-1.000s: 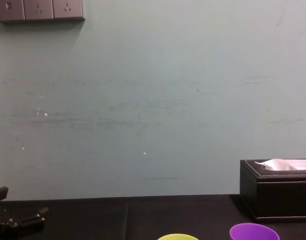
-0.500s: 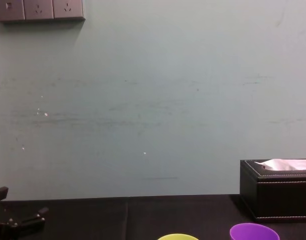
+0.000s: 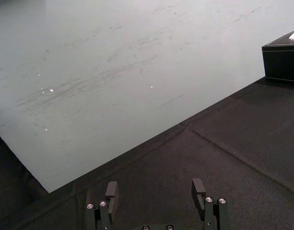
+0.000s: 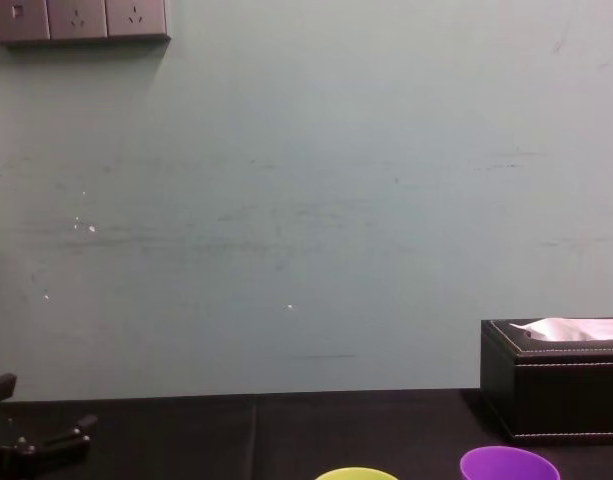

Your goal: Stack the three plastic cups sequentially using one hand.

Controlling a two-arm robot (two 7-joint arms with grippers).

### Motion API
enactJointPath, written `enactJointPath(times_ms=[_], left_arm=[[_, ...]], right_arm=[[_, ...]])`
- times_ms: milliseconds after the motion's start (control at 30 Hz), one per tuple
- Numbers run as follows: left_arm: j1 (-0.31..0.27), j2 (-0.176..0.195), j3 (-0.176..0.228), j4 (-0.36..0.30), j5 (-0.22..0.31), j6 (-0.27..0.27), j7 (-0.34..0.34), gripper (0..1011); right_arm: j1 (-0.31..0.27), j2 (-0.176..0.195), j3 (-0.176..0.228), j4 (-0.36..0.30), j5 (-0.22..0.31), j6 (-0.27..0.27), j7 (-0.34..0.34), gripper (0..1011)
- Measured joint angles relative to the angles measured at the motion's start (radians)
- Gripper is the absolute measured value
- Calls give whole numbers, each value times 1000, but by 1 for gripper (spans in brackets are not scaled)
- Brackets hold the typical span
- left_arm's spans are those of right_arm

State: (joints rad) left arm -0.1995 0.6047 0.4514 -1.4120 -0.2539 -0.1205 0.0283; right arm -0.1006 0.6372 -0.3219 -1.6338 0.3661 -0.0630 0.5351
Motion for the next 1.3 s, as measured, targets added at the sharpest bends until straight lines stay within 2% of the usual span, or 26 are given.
enactJointPath(times_ms=[200, 300, 567, 767, 1000, 1100, 1300], left_arm=[[0, 0, 0, 0, 0, 0, 0, 1000], [0, 0, 0, 0, 0, 0, 0, 1000], [0, 0, 0, 0, 0, 0, 0, 1000], [0, 0, 0, 0, 0, 0, 0, 1000], [0, 0, 0, 0, 0, 0, 0, 1000], [0, 0, 0, 0, 0, 0, 0, 1000], [0, 0, 0, 0, 0, 0, 0, 1000]], right_arm=[[-1, 0, 1, 0, 2, 1, 0, 787], [-1, 1, 1, -1, 2, 2, 0, 739], [0, 5, 2, -8, 0, 5, 0, 723], [23, 16, 6, -44, 5, 40, 4, 723], [86, 18, -2, -88, 32, 101, 22, 723], [142, 9, -26, -106, 38, 145, 25, 723], [229, -21, -72, -108, 34, 193, 23, 723]])
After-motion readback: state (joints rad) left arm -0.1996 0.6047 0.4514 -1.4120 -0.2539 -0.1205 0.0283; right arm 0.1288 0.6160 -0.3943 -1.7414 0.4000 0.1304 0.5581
